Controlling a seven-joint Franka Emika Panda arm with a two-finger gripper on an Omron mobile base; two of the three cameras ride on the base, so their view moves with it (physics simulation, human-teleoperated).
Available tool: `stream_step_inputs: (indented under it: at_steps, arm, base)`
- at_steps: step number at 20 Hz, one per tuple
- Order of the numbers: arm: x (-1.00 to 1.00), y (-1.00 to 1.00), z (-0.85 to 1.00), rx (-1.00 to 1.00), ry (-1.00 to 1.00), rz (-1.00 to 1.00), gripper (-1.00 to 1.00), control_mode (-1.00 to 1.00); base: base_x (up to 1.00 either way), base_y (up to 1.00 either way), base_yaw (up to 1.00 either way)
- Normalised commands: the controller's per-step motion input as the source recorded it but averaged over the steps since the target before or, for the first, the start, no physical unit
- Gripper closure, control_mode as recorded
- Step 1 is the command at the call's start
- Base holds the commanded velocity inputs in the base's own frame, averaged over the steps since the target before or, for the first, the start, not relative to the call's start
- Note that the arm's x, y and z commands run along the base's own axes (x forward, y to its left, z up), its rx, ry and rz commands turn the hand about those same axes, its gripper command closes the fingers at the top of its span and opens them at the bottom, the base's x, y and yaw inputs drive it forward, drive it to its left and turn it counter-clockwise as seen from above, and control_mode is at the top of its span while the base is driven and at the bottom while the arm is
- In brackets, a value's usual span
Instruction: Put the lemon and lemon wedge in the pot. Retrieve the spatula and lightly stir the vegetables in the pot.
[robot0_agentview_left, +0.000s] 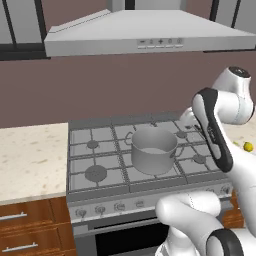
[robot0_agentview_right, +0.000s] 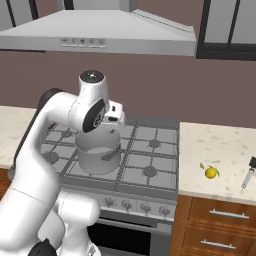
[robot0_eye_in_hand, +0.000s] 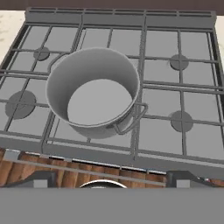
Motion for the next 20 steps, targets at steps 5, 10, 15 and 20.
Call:
stream_step_inputs:
  at_steps: [5, 10, 15, 20]
  arm:
    - [-0.02, -0.73, -0.08, -0.01, 0.02, -0.01, -1.00, -1.00]
    - [0.17, -0.77, -0.17, 0.00, 0.23, -0.16, -1.00, -1.00]
    - [0.04, -0.87, -0.21, 0.00, 0.15, -0.24, -1.00, -1.00]
    - [0.16, -0.83, -0.24, 0.01, 0.21, -0.24, -1.00, -1.00]
  base:
    - [0.00, 0.00, 0.00]
    - [0.00, 0.00, 0.00]
    - [0.00, 0.00, 0.00]
    - [0.00, 0.00, 0.00]
